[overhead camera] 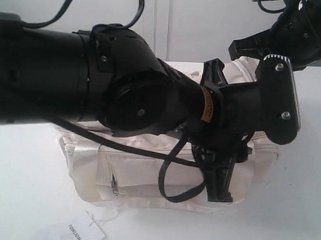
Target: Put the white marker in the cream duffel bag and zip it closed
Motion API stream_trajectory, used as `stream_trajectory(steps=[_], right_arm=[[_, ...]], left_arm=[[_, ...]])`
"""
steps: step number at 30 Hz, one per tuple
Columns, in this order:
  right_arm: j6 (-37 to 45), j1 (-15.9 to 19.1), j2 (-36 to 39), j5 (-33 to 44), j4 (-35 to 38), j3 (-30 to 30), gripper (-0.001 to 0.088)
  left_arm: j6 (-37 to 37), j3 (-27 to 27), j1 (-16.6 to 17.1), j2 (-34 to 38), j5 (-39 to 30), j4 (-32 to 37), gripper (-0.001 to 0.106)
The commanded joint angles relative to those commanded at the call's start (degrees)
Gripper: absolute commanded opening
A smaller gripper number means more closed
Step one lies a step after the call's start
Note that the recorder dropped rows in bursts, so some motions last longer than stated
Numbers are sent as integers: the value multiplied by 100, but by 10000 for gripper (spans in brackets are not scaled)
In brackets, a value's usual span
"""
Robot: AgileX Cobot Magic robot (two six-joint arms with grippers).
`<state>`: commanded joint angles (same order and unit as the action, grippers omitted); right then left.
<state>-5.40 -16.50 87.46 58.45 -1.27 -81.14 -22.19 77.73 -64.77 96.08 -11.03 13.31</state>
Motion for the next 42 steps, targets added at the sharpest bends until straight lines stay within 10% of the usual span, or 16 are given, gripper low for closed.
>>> stream_trajectory(steps=[25,35,42], right_arm=[[0,0,0,-31,0,0,0],[0,0,0,-31,0,0,0],[0,0,0,-31,0,0,0]], left_arm=[[-452,0,11,869,659,50,592],[-548,0,11,869,577,91,1],[-782,0,11,869,181,389,0]])
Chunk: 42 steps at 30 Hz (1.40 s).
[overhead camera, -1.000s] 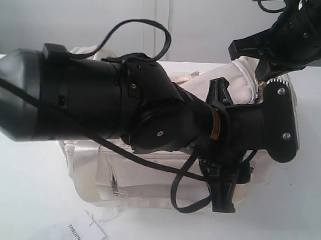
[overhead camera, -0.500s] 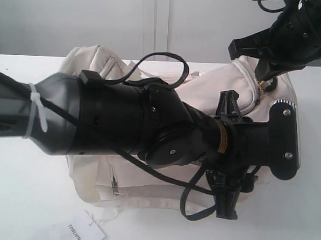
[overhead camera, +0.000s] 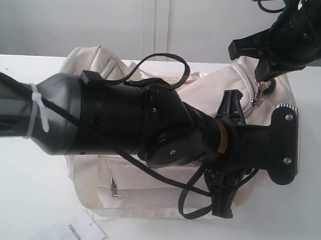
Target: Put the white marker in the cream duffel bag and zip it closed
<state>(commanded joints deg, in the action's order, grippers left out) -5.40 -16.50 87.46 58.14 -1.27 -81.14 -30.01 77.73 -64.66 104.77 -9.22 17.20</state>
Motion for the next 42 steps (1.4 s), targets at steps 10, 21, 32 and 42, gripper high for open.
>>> stream_trajectory(steps=[10,21,32,42], right_arm=[[-43,0,0,-259,0,0,0],[-43,0,0,-1203,0,0,0],[-128,0,172,-2265,-126,0,0],[-128,0,579,-3020,-126,0,0]], left_arm=[[0,0,0,-20,-203,130,0],[0,0,0,-20,-254,130,0],[-93,0,0,-20,-255,145,0],[-107,0,0,-20,-255,145,0]])
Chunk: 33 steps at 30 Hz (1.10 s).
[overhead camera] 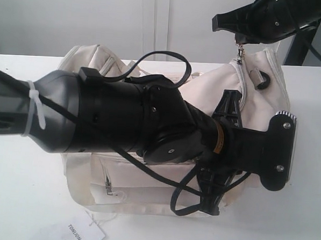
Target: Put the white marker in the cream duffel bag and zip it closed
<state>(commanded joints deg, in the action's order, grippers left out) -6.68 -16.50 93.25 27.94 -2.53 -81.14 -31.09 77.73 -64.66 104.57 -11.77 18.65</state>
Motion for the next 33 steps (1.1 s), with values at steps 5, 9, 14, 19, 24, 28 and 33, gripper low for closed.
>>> stream_trajectory(steps=[5,9,14,19,24,28,33], right_arm=[[0,0,62,-10,0,0,0],[0,0,64,36,0,0,0],[0,0,64,190,490,0,0],[53,0,64,254,1191,0,0],[61,0,64,484,1367,0,0],[61,0,99,787,1461,0,0],[61,0,131,1114,1473,0,3]], left_arm=[[-25,0,0,0,0,0,0],[-86,0,0,0,31,0,0],[-86,0,0,0,36,0,0],[-86,0,0,0,49,0,0],[-86,0,0,0,49,0,0],[-86,0,0,0,49,0,0],[-86,0,0,0,49,0,0]])
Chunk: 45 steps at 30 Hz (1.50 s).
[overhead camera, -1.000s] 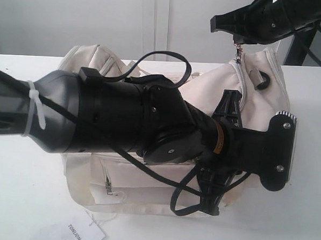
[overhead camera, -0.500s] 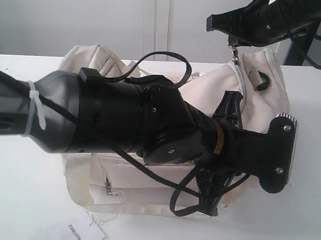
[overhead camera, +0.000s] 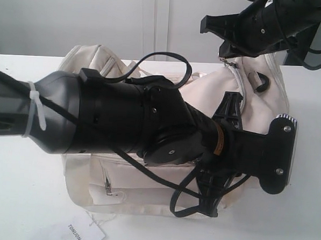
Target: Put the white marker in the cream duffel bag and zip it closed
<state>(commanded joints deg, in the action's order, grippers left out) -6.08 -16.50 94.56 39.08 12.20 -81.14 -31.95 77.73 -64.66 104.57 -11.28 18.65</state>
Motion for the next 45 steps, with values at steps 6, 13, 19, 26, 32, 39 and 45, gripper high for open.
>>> stream_trajectory(steps=[6,13,19,26,32,39,45], right_arm=[[-13,0,0,55,0,0,146],[-13,0,0,55,0,0,287],[-61,0,-83,67,-20,0,365],[-61,0,-287,98,-66,0,371],[-183,0,-406,276,-159,0,371],[-183,0,-474,474,-197,0,371],[-183,0,-474,567,-197,0,371]], left_arm=[[0,0,0,0,0,0,0],[0,0,0,0,0,0,0],[0,0,0,0,0,0,0],[0,0,0,0,3,0,0],[0,0,0,0,3,0,179],[12,0,0,0,3,0,518],[22,0,0,0,12,0,556]])
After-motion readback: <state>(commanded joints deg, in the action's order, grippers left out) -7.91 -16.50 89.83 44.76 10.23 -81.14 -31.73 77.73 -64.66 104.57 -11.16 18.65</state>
